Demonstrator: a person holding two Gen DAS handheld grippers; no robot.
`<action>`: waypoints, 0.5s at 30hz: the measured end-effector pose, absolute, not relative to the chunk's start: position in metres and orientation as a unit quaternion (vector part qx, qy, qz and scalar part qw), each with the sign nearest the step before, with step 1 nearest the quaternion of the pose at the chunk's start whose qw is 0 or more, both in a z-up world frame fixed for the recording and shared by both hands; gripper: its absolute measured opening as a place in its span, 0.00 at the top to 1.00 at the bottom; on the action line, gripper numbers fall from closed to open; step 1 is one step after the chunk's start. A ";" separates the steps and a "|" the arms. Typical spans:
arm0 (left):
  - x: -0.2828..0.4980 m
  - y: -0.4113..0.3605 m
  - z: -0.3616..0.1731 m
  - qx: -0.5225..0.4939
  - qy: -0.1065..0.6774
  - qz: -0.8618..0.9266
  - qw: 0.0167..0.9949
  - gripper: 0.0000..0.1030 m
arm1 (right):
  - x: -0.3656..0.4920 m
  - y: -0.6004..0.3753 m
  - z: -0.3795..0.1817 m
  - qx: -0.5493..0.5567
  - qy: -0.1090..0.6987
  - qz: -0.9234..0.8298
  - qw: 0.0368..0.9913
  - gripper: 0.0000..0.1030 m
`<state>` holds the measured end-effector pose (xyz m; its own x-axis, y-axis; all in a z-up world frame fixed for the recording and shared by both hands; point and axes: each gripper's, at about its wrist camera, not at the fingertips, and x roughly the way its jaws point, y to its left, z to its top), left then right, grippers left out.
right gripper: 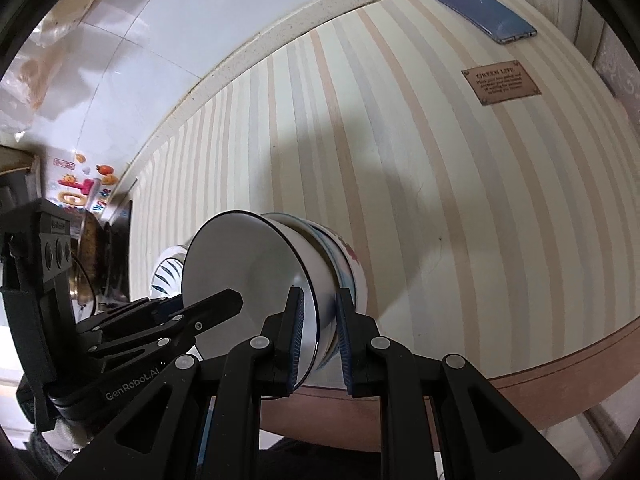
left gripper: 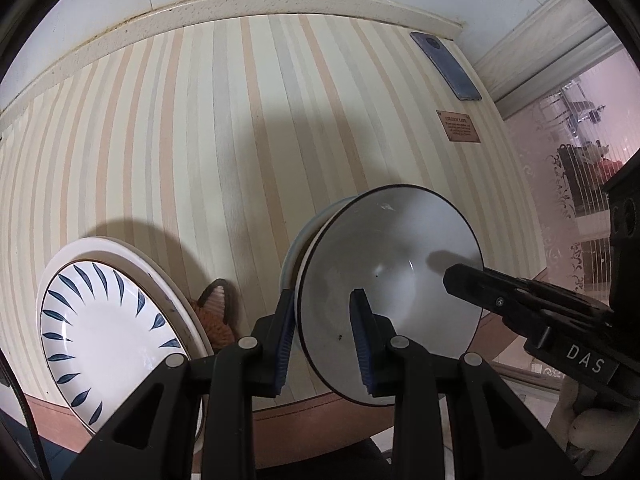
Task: Organize plates and bowls
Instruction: 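Lift the three nested bowls with both tools and carry them, then lower the bowl stack onto the counter and open both tools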
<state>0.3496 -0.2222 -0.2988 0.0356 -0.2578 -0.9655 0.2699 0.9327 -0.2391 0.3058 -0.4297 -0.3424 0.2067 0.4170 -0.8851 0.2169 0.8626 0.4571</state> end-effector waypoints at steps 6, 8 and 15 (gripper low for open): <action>0.348 -0.223 -0.295 0.016 0.669 -0.175 0.722 0.76 | 0.308 -0.428 -0.341 0.250 0.630 0.057 0.733 0.80; 0.348 -0.221 -0.289 0.014 0.662 -0.174 0.729 0.76 | 0.308 -0.428 -0.340 0.255 0.628 0.058 0.733 0.80; 0.344 -0.211 -0.261 0.029 0.639 -0.170 0.749 0.75 | 0.300 -0.425 -0.325 0.252 0.621 0.050 0.740 0.67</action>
